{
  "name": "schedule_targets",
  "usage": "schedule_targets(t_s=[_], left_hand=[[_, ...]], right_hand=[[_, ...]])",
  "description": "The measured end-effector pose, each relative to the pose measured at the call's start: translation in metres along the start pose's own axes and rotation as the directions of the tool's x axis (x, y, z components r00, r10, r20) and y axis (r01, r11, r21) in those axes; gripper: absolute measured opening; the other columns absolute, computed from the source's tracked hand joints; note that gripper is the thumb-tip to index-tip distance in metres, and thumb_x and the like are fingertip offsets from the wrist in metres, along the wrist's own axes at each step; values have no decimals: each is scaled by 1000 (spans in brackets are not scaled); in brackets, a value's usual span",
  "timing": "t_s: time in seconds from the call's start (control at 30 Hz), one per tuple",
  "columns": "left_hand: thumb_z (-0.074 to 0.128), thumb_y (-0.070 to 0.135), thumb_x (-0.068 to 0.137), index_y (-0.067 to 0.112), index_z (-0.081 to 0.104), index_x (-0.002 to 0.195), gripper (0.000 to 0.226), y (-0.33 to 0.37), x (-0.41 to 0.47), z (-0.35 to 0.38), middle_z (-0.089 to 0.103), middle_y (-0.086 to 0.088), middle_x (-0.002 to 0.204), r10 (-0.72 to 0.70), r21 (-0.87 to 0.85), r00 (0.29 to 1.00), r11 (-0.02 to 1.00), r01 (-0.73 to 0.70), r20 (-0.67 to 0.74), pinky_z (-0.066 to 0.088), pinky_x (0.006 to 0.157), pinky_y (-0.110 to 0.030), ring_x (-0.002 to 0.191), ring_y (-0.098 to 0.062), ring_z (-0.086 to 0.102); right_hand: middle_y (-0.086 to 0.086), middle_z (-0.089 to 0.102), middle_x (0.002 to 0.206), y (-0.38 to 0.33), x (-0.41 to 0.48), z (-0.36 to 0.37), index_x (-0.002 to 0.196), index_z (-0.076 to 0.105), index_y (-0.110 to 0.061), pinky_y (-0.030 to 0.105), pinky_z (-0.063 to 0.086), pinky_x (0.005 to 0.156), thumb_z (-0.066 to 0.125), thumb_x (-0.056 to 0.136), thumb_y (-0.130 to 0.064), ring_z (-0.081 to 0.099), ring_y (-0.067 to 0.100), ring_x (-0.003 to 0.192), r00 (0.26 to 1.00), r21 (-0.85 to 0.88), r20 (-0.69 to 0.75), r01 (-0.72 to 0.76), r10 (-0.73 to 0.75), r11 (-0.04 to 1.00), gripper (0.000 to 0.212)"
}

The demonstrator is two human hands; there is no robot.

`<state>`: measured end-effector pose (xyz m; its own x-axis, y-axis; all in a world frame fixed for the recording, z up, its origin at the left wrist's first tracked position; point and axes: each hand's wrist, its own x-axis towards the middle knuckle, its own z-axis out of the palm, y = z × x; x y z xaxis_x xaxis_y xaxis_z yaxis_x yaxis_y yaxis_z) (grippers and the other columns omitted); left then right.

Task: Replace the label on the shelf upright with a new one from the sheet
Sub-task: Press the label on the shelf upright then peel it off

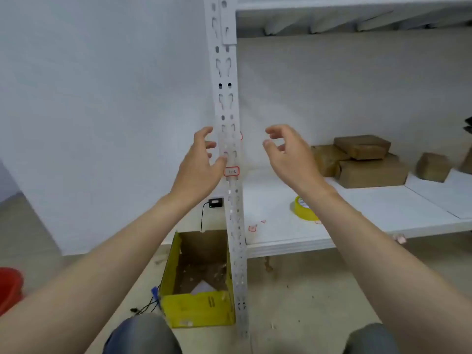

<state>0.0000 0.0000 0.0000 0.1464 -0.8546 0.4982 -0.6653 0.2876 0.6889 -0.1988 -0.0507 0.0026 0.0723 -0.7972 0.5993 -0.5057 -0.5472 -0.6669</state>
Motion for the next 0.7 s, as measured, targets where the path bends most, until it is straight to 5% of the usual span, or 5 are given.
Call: schedule_targets(t_s=[0.17, 0.33, 0.53, 0.7], left_hand=[[64, 36, 106, 31, 29, 158, 63, -22, -9, 22, 55, 10, 134, -205, -201, 965, 951, 236, 162, 52, 79, -25, 99, 4, 60], [62, 21, 106, 28, 44, 150, 48, -55, -1, 40, 61, 3, 140, -248, -305, 964, 914, 266, 97, 56, 109, -49, 125, -16, 62], [60, 9, 101, 28, 54, 137, 41, -73, 21, 62, 69, 7, 126, -137, -528, 990, 842, 112, -8, 62, 87, -30, 109, -8, 71], [45, 2, 91, 9, 47, 144, 53, -87, 28, 76, 66, -1, 134, 72, -553, 996, 828, -93, -59, 60, 101, -34, 125, -16, 66]], right_hand=[[-10, 66, 120, 16, -18, 26, 126, 62, -31, 42, 55, 99, 49, 105, -27, 66, 16, 101, 983, 167, 102, -171, 155, 971, 25], [-9, 69, 124, 30, -22, 52, 130, 62, -29, 48, 61, 92, 51, 105, -23, 73, 17, 93, 957, 305, 182, -272, 225, 913, 28], [-5, 75, 118, 40, -1, 88, 129, 66, -23, 34, 65, 79, 51, 106, -16, 74, 14, 94, 962, 518, 175, -271, 210, 811, 28], [2, 76, 111, 51, 2, 111, 121, 69, -16, 21, 57, 69, 48, 105, -11, 73, 9, 92, 989, 659, 96, -148, 113, 737, 27]])
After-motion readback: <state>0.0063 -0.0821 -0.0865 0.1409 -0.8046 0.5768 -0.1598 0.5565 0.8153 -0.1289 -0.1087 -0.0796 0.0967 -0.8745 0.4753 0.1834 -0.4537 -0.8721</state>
